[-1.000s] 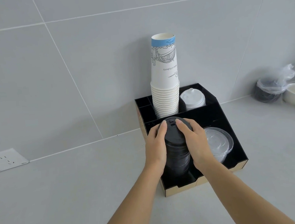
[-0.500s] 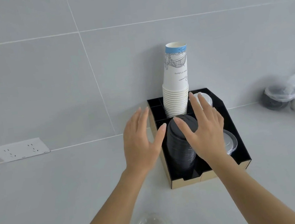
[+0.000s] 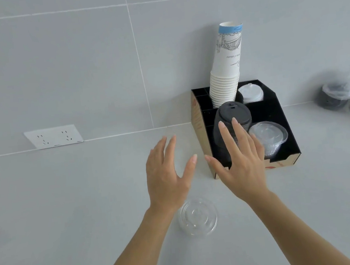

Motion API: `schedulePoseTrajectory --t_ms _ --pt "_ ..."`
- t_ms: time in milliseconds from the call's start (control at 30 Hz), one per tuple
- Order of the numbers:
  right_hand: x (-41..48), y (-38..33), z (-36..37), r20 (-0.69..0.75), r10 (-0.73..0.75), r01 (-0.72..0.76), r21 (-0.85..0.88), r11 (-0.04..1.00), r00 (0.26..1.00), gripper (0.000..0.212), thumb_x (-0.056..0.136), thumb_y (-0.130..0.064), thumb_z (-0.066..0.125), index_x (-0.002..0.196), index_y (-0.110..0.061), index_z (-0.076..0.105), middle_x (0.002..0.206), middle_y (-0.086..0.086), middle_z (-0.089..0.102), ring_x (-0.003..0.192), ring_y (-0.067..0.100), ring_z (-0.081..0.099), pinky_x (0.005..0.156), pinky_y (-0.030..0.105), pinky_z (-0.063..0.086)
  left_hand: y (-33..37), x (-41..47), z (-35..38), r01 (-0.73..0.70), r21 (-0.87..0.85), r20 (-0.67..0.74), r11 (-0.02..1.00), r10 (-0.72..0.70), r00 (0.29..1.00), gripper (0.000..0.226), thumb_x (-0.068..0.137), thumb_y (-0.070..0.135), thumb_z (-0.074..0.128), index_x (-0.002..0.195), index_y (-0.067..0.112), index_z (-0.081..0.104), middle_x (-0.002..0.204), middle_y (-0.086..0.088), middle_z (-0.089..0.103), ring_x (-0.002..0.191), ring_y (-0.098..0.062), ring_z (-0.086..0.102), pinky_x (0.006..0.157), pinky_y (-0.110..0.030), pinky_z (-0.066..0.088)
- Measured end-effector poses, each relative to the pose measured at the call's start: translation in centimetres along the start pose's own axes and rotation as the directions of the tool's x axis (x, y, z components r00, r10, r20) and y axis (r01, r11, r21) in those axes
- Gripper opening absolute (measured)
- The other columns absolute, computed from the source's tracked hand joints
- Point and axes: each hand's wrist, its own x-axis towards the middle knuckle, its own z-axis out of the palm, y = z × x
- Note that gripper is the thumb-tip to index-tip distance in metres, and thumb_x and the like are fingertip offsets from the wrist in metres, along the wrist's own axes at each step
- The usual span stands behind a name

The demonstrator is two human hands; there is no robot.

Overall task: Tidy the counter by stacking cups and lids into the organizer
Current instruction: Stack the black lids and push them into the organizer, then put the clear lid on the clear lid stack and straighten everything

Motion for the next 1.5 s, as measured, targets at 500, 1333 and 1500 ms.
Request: schedulePoseTrajectory --t_ms 500,1333,1500 --pt "-9.1 -1.3 0.9 0.406 0.18 -0.159 -0.084 0.984 0.896 0.07 0.084 -0.066 0.031 0.135 -0.018 0.04 0.142 0.013 0.044 0.118 0.029 0.052 0.103 0.042 0.025 -5.1 -7.1 0.8 0.134 0.172 0.233 0.976 -0.172 0.957 0.072 0.086 0.063 0.033 0.144 0.021 0.029 0.156 -0.002 0.023 0.144 -0.017 0.015 0.119 -0.034 0.01" --pt "-11.9 0.0 2.9 0.727 0.29 -0.629 0.244 0.738 0.622 0.065 0.068 -0.041 0.07 0.122 -0.019 0.041 0.108 -0.01 0.05 0.108 0.013 0.046 0.092 0.023 0.021 -3.7 -7.2 4.0 0.572 -0.03 0.539 0.82 -0.468 0.7 0.061 0.072 0.022 0.076 0.119 0.018 0.036 0.113 -0.005 0.051 0.102 -0.021 0.053 0.072 -0.024 0.044" --pt "-11.1 0.1 2.2 0.715 0.361 -0.735 0.311 0.603 0.599 0.066 0.071 -0.013 0.075 0.128 -0.021 0.041 0.114 0.001 0.05 0.086 0.015 0.055 0.073 0.02 0.043 -3.7 -6.7 3.3 0.544 -0.108 0.525 0.832 -0.416 0.742 0.034 0.084 0.008 0.06 0.11 0.025 0.047 0.106 0.001 0.058 0.086 -0.019 0.061 0.08 -0.042 0.054"
